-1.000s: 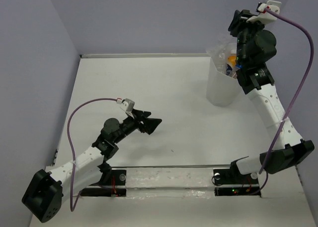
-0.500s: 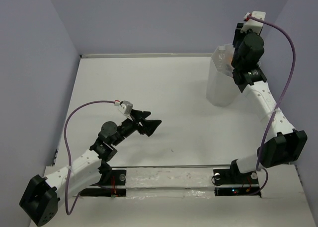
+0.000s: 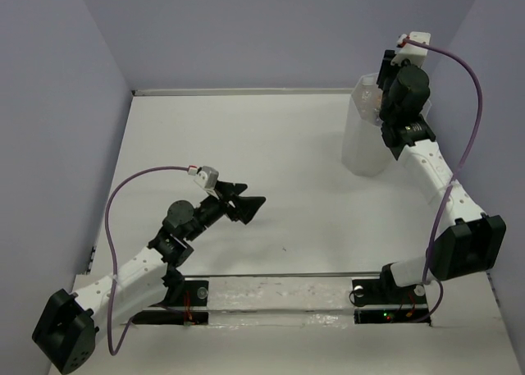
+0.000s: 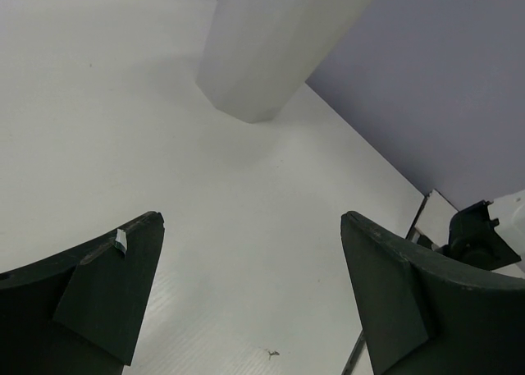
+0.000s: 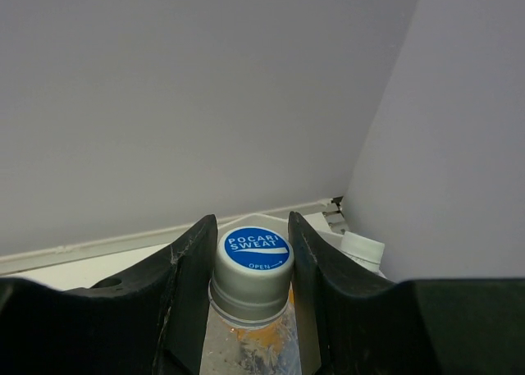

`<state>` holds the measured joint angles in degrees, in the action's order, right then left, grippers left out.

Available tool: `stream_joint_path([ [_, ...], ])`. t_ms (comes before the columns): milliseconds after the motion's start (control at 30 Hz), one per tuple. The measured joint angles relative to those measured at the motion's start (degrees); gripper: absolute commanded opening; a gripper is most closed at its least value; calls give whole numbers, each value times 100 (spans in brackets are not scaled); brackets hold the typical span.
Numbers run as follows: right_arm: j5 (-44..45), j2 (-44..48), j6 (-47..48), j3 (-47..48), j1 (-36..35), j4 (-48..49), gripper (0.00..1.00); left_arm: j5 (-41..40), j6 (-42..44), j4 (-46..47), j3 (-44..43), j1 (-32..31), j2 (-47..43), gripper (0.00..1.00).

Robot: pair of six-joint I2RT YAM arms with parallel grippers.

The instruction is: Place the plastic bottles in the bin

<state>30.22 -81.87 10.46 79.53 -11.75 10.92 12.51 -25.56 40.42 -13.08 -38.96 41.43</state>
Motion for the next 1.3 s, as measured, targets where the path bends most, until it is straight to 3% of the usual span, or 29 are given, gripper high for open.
stream_joint_path([
  [167, -127, -11, -179, -22, 74, -2, 49, -140, -2, -50, 0, 0, 17, 99],
  [267, -173, -68, -313, -22, 131, -4, 63, -284, -11, -98, 0, 0, 48, 99],
  [300, -181, -114, -365, -17, 162, -13, 74, -369, -35, -127, 0, 0, 57, 99],
  [533, -170, -428, -693, 221, 343, -435, 97, -664, -280, -203, -2, -7, 142, 99],
  [800, -70, -673, -632, 796, 385, -960, 100, -706, -595, -490, -162, -33, 264, 99],
  [1033, -612, -669, -715, 1405, 385, -1513, 100, -859, -739, -745, -761, -46, 271, 99],
  [1300, -1858, 514, -1537, 1145, 385, -1803, 98, -1012, -839, -898, -1412, -46, 376, 99],
])
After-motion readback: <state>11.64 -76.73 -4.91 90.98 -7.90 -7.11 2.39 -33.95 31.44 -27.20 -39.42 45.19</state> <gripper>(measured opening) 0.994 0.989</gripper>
